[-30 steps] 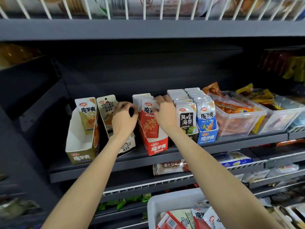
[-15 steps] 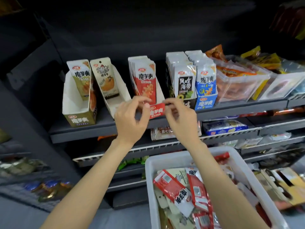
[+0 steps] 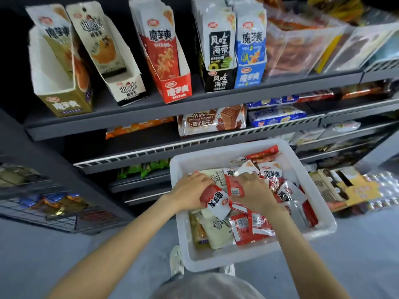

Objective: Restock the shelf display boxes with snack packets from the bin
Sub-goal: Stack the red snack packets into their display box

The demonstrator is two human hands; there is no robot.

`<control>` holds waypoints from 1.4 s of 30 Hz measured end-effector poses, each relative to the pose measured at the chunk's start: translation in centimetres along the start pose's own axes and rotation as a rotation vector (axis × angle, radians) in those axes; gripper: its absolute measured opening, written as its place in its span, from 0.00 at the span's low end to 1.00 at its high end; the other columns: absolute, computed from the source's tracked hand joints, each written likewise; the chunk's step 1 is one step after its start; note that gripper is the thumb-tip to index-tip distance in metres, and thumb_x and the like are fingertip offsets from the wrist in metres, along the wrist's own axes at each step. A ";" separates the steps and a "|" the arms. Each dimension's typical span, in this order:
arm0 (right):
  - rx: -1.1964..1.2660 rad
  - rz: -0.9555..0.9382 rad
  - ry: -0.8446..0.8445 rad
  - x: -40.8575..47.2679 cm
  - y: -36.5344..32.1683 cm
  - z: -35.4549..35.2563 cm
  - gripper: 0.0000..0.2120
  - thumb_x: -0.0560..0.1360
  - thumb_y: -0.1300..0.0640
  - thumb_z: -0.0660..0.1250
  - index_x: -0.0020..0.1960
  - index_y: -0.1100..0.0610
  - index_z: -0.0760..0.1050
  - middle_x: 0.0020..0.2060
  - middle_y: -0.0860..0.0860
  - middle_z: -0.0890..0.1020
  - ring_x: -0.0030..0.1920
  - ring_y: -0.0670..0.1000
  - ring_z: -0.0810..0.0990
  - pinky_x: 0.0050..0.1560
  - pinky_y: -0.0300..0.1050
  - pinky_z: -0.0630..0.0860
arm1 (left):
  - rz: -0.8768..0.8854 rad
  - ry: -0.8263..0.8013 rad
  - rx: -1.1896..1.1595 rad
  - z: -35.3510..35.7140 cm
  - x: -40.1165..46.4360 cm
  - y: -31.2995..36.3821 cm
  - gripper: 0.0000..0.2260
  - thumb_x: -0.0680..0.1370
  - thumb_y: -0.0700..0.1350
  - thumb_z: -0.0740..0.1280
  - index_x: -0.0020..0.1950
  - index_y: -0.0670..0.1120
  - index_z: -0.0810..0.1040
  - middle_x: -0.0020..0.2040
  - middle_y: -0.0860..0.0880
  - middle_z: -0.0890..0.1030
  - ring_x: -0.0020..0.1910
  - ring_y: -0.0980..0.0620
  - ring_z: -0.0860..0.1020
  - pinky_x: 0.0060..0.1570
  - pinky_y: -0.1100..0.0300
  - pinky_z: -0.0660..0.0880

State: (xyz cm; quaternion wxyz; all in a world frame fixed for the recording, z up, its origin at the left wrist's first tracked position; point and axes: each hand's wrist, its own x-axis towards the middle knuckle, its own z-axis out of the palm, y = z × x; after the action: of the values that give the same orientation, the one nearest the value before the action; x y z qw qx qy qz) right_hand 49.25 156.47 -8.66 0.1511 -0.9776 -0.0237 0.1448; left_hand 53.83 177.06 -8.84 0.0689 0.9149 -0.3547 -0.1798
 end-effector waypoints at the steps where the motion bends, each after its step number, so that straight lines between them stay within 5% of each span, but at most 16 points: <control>1: -0.009 -0.017 -0.041 -0.4 0.2 0.2 0.34 0.71 0.39 0.68 0.71 0.51 0.64 0.67 0.49 0.69 0.69 0.53 0.64 0.68 0.51 0.63 | 0.017 -0.049 0.038 0.4 0.1 0.1 0.32 0.72 0.54 0.70 0.73 0.52 0.63 0.70 0.52 0.66 0.70 0.51 0.63 0.69 0.51 0.61; 3: -0.074 -0.045 -0.052 -0.9 0.4 0.5 0.41 0.68 0.34 0.67 0.74 0.51 0.60 0.69 0.49 0.66 0.70 0.53 0.60 0.69 0.50 0.61 | 0.026 -0.070 0.070 0.9 0.2 0.0 0.35 0.70 0.56 0.72 0.74 0.53 0.62 0.71 0.52 0.64 0.70 0.51 0.63 0.70 0.48 0.59; 6: -0.210 -0.057 0.027 -0.7 -0.1 0.9 0.35 0.69 0.32 0.64 0.67 0.55 0.70 0.63 0.52 0.70 0.64 0.53 0.66 0.65 0.47 0.63 | 0.020 -0.074 0.079 1.1 0.5 -0.1 0.36 0.69 0.56 0.72 0.74 0.54 0.61 0.70 0.52 0.65 0.69 0.50 0.64 0.69 0.48 0.61; 12: -0.103 -0.019 0.006 -0.4 -2.0 0.0 0.19 0.78 0.51 0.57 0.60 0.64 0.71 0.59 0.58 0.75 0.59 0.57 0.73 0.59 0.51 0.73 | 0.090 -0.079 0.190 1.1 0.5 0.1 0.31 0.74 0.55 0.69 0.74 0.53 0.63 0.71 0.51 0.66 0.63 0.47 0.71 0.62 0.50 0.69; 15: -0.153 0.080 0.069 0.5 -3.2 0.0 0.25 0.79 0.41 0.55 0.57 0.64 0.70 0.50 0.57 0.79 0.53 0.56 0.78 0.48 0.48 0.76 | 0.166 -0.057 0.230 0.9 0.2 -0.1 0.28 0.76 0.55 0.65 0.74 0.52 0.63 0.70 0.50 0.68 0.61 0.47 0.74 0.57 0.51 0.73; 17: -0.234 0.162 0.032 1.7 -3.7 0.1 0.28 0.77 0.40 0.60 0.62 0.63 0.67 0.55 0.57 0.77 0.57 0.56 0.77 0.49 0.47 0.75 | 0.208 -0.017 0.222 0.8 0.0 -0.1 0.25 0.77 0.54 0.63 0.73 0.51 0.66 0.70 0.50 0.70 0.63 0.49 0.74 0.56 0.53 0.74; 21: -0.287 0.170 -0.001 2.9 -3.7 -0.5 0.14 0.79 0.53 0.61 0.60 0.61 0.73 0.56 0.57 0.78 0.56 0.55 0.78 0.49 0.43 0.75 | 0.277 0.086 0.115 0.2 -0.4 -0.2 0.18 0.80 0.52 0.59 0.69 0.52 0.72 0.68 0.53 0.73 0.65 0.53 0.73 0.58 0.54 0.74; 24: -0.112 0.196 0.152 2.2 -2.8 -2.6 0.12 0.79 0.62 0.57 0.58 0.60 0.76 0.50 0.56 0.82 0.49 0.55 0.81 0.44 0.44 0.76 | 0.188 0.256 -0.099 -0.6 -1.0 -0.9 0.14 0.81 0.51 0.59 0.63 0.53 0.78 0.59 0.56 0.81 0.56 0.56 0.79 0.51 0.55 0.77; 27: 0.368 0.178 0.319 1.1 -1.8 -5.4 0.10 0.78 0.63 0.61 0.58 0.61 0.74 0.48 0.53 0.82 0.47 0.54 0.81 0.46 0.44 0.76 | -0.061 0.577 -0.494 -1.8 -1.6 -1.2 0.13 0.80 0.50 0.62 0.55 0.45 0.82 0.48 0.50 0.84 0.44 0.51 0.83 0.40 0.57 0.79; 29: 0.745 0.139 0.303 0.4 -1.8 -6.6 0.11 0.76 0.63 0.65 0.58 0.56 0.72 0.52 0.51 0.80 0.50 0.52 0.80 0.51 0.48 0.77 | -0.221 0.656 -0.722 -3.2 -1.7 -1.0 0.09 0.79 0.46 0.64 0.54 0.44 0.80 0.48 0.49 0.84 0.46 0.52 0.82 0.41 0.57 0.80; 32: 1.085 0.131 0.240 0.1 -2.7 -7.1 0.15 0.76 0.65 0.66 0.56 0.49 0.68 0.54 0.54 0.80 0.46 0.53 0.83 0.42 0.48 0.80 | -0.302 0.633 -0.939 -4.9 -1.6 -1.1 0.06 0.79 0.47 0.65 0.55 0.51 0.74 0.52 0.50 0.82 0.50 0.53 0.81 0.48 0.55 0.79; 36: 1.286 0.127 0.222 0.2 -4.5 -7.8 0.14 0.78 0.61 0.62 0.62 0.51 0.68 0.50 0.54 0.81 0.47 0.51 0.83 0.41 0.44 0.78 | -0.318 0.613 -1.068 -6.8 -2.1 -1.4 0.08 0.78 0.47 0.65 0.56 0.50 0.72 0.55 0.51 0.81 0.52 0.54 0.80 0.47 0.59 0.77; 42: 1.249 -0.007 0.386 1.8 -6.6 -11.3 0.07 0.78 0.52 0.63 0.46 0.56 0.75 0.40 0.57 0.81 0.40 0.54 0.80 0.44 0.50 0.75 | -0.238 0.868 -1.051 -13.1 -3.4 -2.2 0.05 0.78 0.48 0.65 0.52 0.57 0.73 0.52 0.54 0.81 0.48 0.60 0.80 0.42 0.66 0.75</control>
State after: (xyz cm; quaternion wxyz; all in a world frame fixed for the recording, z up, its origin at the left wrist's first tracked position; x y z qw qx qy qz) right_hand 54.20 159.66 3.13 0.6927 -0.7141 0.0892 -0.0473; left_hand 57.87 180.97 3.69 0.6185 0.7821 -0.0581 0.0485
